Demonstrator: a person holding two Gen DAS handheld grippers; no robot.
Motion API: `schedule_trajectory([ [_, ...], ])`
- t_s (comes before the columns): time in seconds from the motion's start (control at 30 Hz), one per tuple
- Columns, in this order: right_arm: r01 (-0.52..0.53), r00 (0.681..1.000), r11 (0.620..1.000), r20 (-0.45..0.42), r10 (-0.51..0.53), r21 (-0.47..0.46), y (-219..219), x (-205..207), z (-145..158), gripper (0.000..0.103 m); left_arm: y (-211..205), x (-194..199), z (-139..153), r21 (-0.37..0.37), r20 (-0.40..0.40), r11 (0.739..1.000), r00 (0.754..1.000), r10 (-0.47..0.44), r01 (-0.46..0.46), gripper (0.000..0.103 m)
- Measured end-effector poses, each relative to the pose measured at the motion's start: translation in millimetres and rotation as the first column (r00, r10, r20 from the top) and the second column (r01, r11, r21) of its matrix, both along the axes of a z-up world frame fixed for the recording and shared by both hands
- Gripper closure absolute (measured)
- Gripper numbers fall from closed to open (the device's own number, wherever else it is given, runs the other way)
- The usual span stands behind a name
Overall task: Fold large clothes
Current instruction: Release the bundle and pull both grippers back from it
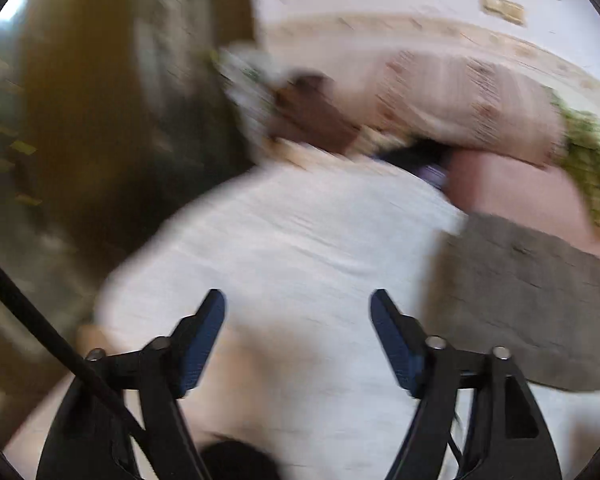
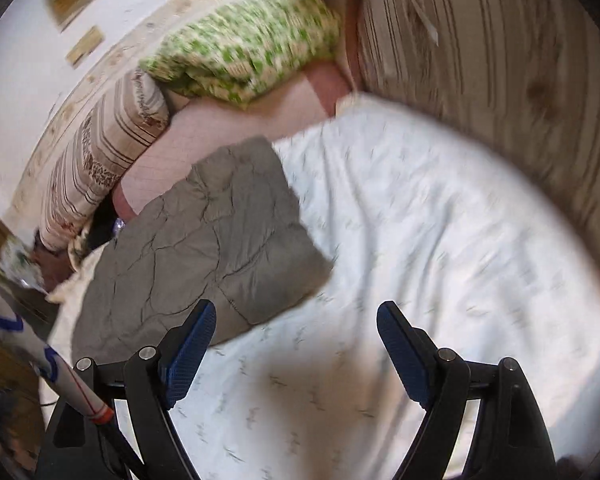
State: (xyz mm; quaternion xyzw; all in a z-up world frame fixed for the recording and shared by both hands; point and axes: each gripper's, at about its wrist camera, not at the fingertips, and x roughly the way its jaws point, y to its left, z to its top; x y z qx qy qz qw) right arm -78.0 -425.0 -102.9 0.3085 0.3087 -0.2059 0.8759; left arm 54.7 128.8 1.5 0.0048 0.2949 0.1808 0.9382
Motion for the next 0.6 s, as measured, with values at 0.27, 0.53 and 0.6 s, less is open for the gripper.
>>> schedule_trajectory([
  [0.27, -0.172, 0.985, 0.956, -0.031, 0.170, -0.239, 76, 43, 50, 0.015, 17, -64, 53, 0.076, 0.301, 0.988, 0.947, 0.109, -0.138, 0.000],
  [0.53, -0.267, 0.953, 0.948, -0.193, 0.233, -0.174, 144, 192, -30, 0.015, -22, -34, 14, 0.039, 0.127, 0.997, 0.989, -0.073, 0.068, 0.000],
  [0.6, -0.256, 0.946, 0.954, -0.245, 0.214, -0.158, 147, 216, -51, 0.015, -32, -28, 3, 0.046, 0.101, 0.995, 0.991, -0.091, 0.086, 0.000],
])
